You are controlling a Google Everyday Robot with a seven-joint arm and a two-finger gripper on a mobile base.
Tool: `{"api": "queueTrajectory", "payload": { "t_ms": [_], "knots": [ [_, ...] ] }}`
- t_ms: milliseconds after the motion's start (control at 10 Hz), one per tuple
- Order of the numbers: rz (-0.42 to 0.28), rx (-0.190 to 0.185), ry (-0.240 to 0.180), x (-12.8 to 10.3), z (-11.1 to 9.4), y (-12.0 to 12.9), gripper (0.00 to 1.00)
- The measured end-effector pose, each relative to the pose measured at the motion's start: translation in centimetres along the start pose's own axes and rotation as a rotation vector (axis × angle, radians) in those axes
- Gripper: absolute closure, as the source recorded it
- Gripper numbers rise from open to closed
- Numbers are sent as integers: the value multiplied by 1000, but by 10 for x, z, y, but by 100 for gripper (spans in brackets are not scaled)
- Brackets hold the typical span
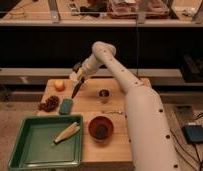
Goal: Place brush in paper cup
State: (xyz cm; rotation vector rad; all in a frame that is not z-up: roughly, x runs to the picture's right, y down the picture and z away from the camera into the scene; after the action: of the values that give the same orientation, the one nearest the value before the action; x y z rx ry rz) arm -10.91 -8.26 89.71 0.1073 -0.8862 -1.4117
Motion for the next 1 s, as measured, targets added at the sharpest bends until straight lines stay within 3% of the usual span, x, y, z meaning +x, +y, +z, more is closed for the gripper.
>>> {"api": "queueTrajectory", "payload": {
  "t_ms": [100, 400, 700, 900, 1000],
  "knots": [
    [20, 3, 23, 1, -2, 0, 100],
    [172, 32, 190, 6, -23, 12, 100],
    [256, 74, 421, 13, -39, 12, 100],
    [272, 109, 512, 13, -49, 6, 100],
    [272, 120, 531, 12, -50, 4, 100]
  ]
}}
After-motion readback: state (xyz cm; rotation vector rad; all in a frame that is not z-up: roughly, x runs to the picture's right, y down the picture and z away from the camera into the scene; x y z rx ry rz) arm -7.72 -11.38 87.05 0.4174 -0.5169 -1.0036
